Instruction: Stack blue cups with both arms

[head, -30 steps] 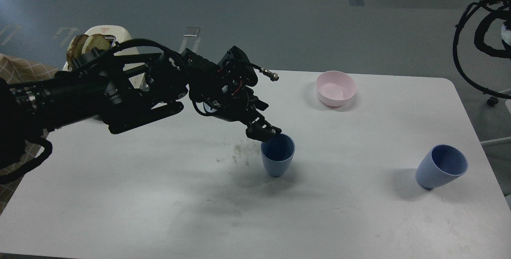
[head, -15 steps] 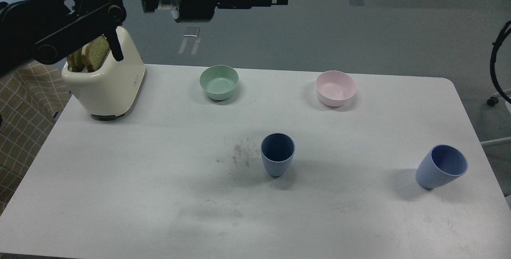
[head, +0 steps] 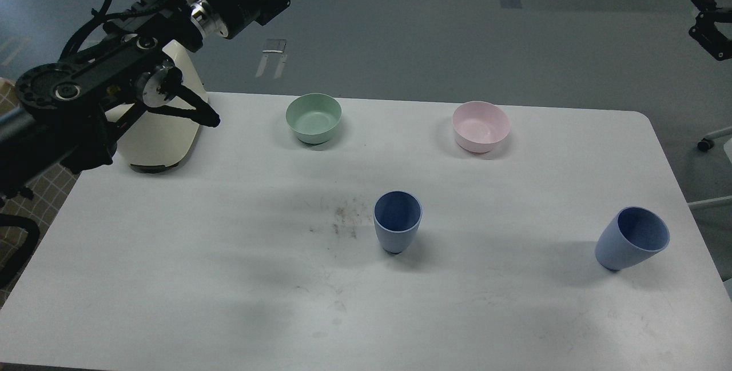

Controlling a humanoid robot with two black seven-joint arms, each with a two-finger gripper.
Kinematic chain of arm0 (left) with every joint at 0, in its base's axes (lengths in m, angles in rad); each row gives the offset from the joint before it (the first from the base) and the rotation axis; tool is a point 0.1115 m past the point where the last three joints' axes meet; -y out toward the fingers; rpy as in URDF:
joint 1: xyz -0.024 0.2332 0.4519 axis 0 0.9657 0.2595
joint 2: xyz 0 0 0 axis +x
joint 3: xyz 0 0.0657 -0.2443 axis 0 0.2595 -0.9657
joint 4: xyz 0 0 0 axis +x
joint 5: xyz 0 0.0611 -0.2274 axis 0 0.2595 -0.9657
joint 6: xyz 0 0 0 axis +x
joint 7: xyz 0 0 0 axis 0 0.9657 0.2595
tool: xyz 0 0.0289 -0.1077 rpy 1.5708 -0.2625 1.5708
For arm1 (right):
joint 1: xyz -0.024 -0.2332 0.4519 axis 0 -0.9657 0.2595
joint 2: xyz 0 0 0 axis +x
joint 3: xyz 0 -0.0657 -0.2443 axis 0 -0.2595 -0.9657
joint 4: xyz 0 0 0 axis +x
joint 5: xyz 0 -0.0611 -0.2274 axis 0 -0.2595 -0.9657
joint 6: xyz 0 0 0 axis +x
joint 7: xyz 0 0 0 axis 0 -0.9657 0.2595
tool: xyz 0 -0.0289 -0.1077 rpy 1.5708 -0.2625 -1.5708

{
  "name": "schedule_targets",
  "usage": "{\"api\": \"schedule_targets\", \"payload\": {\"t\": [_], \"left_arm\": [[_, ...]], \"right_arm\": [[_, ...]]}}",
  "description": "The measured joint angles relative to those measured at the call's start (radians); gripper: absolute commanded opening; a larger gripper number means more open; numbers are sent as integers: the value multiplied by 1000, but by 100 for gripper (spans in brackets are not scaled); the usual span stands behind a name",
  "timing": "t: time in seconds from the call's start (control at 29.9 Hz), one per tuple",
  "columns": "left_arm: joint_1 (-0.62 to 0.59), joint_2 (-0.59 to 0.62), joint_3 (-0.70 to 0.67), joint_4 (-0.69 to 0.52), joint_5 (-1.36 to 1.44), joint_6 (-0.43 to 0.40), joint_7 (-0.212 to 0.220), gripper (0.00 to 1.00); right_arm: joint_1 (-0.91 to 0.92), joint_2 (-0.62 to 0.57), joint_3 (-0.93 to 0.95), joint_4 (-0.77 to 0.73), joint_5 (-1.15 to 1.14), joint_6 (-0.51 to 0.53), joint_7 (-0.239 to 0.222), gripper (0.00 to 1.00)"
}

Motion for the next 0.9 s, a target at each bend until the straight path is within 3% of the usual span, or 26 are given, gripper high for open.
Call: {"api": "schedule_targets", "payload": {"t": [0.1,0.2,0.37,0.6,0.9], "left_arm": [[9,-34,-23,72,-28,-42,82,98],[22,-78,-44,132,-36,-102,114,98],[63,-111,-100,159,-37,-190,119,98],[82,-156,-133,160,-38,-213,119,98],[84,-189,-138,158,-37,-216,119,98]], "right_arm": [[-23,-47,0,36,-109,0,0,100],[-41,-97,0,84,-201,0,0,100],[-78,-232,0,194,-365,0,-1,100],[-181,-421,-4,364,-647,0,3,100],[-277,-468,-23,402,-965,0,7,100]]}}
